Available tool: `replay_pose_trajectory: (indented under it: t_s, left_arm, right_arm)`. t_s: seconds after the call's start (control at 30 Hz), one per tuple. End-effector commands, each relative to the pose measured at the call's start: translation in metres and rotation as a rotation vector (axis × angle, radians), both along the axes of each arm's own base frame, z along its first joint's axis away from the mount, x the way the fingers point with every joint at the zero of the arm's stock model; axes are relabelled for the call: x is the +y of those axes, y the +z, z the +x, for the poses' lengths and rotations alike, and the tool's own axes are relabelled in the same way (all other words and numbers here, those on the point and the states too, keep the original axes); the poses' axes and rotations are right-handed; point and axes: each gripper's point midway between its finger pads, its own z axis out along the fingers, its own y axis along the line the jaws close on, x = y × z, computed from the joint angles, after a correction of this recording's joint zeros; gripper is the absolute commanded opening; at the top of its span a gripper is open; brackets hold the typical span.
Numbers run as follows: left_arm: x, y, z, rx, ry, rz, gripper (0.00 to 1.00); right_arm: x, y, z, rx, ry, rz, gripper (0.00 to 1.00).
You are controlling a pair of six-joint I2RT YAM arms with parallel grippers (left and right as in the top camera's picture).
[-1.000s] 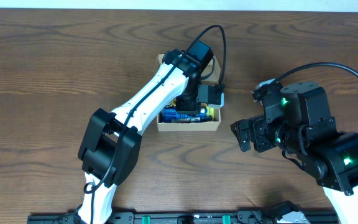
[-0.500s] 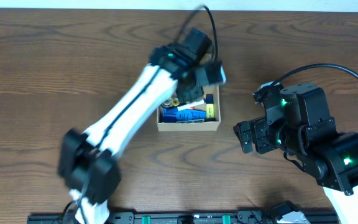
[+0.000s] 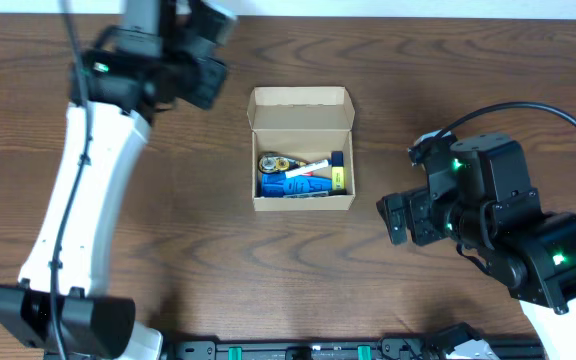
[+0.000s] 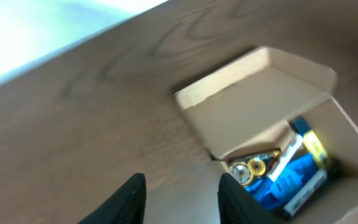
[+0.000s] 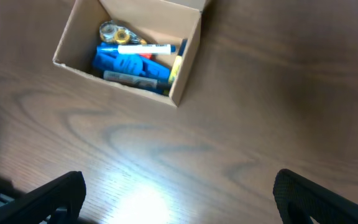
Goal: Pack container
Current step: 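Move both grippers to the box lid flaps on either side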
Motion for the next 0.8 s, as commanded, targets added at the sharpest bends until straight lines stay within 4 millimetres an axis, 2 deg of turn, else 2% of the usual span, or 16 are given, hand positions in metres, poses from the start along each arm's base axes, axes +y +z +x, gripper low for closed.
replay_pose_trajectory:
  t_s: [0.0, 0.07, 0.17, 0.27, 0.37, 0.43, 0.5, 0.63, 0.77]
  left_arm:
    - [0.017, -0.022, 0.011, 0.133, 0.094, -0.171, 0.35]
    - [0.027, -0.042, 0.016, 0.196, 0.117, -0.202, 0.28]
    - [0.034, -0.075, 0.021, 0.292, 0.145, -0.214, 0.06]
    - [0.031, -0.111, 0.027, 0.384, 0.162, -0.237, 0.06]
    - [0.017, -0.141, 0.032, 0.459, 0.131, -0.29, 0.06]
    - [0.008, -0.156, 0.035, 0.494, 0.108, -0.335, 0.06]
    - [0.001, -0.169, 0.039, 0.527, 0.105, -0.388, 0.06]
    - [0.0, -0.193, 0.045, 0.609, 0.214, -0.442, 0.06]
    - [-0.002, -0.208, 0.047, 0.644, 0.243, -0.454, 0.06]
  right_arm:
    - [0.003, 0.012, 0.013, -0.067, 0.002, 0.013, 0.99]
    - [0.007, 0.016, 0.019, -0.089, 0.009, 0.03, 0.99]
    - [0.009, 0.024, 0.029, -0.138, 0.001, 0.039, 0.98]
    - [0.012, 0.028, 0.04, -0.172, 0.0, 0.051, 0.54]
    - [0.011, 0.018, 0.054, -0.168, -0.022, 0.022, 0.2]
    - [0.009, 0.007, 0.066, -0.153, -0.06, -0.001, 0.02]
    - [0.007, -0.008, 0.083, -0.132, -0.133, -0.008, 0.01]
    - [0.007, -0.043, 0.116, -0.066, -0.22, 0.0, 0.01]
    - [0.005, -0.083, 0.144, 0.021, -0.27, 0.017, 0.01]
